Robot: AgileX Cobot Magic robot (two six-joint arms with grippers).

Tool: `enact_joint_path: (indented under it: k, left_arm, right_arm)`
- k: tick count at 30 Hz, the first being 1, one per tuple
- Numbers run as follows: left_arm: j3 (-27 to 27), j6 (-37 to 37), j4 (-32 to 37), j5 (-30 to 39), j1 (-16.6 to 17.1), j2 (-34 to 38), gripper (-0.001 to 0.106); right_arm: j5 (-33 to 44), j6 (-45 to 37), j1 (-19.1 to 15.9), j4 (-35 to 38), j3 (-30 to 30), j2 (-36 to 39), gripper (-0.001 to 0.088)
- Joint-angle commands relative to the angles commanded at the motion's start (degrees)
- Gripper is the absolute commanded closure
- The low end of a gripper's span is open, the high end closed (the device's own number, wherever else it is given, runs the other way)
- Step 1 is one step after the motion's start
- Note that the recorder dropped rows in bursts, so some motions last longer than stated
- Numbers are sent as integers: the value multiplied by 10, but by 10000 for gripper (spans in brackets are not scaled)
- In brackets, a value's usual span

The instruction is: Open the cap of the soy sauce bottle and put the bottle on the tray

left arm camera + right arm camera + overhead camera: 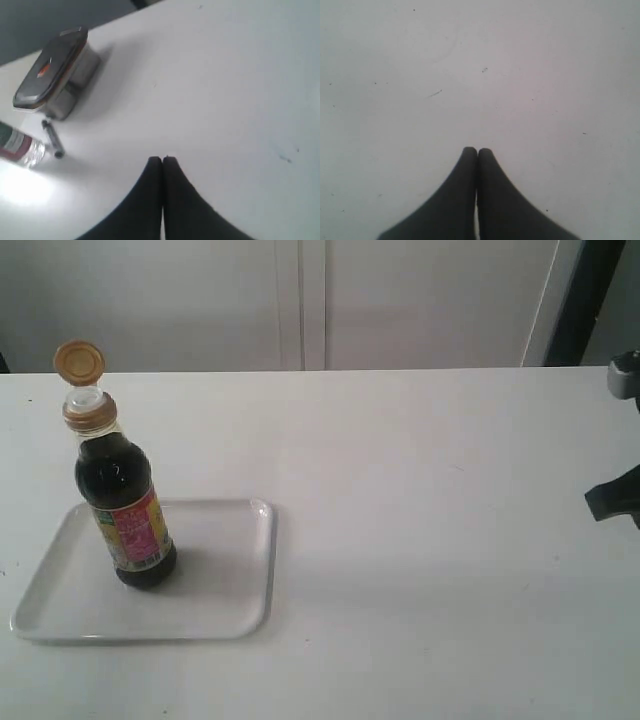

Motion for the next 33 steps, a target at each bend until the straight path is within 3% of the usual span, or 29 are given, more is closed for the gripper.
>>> enact_joint_path:
  k: [2, 3, 4, 6, 7, 10, 16, 23, 33]
  left_arm:
    - [-2, 253, -302, 11, 0, 0, 1053]
    - [-9, 330, -399, 15, 0, 0, 1053]
    - [-26, 503, -587, 36, 0, 0, 1053]
    - [-64, 685, -755, 104, 0, -5, 1053]
    - [-78, 706, -783, 122, 0, -10, 1053]
    - [-105, 727, -810, 129, 0, -52, 1053]
    - [-88, 729, -804, 57, 0, -122, 1053]
    - [-50, 723, -806, -1, 0, -196, 1053]
    - [-29, 718, -808, -33, 0, -296, 1053]
  right_arm:
    - [-5, 0, 0, 6, 0, -23, 868]
    - [-11, 0, 0, 6, 0, -27, 868]
    - [-26, 0, 0, 6, 0, -36, 868]
    - [-76, 36, 0, -4, 7, -52, 868]
    - [-95, 61, 0, -17, 13, -62, 868]
    - [-160, 109, 0, -43, 49, -115, 868]
    - [-255, 109, 0, -43, 117, -234, 868]
    - [-316, 103, 0, -41, 181, -329, 868]
    - [-358, 103, 0, -41, 257, -431, 868]
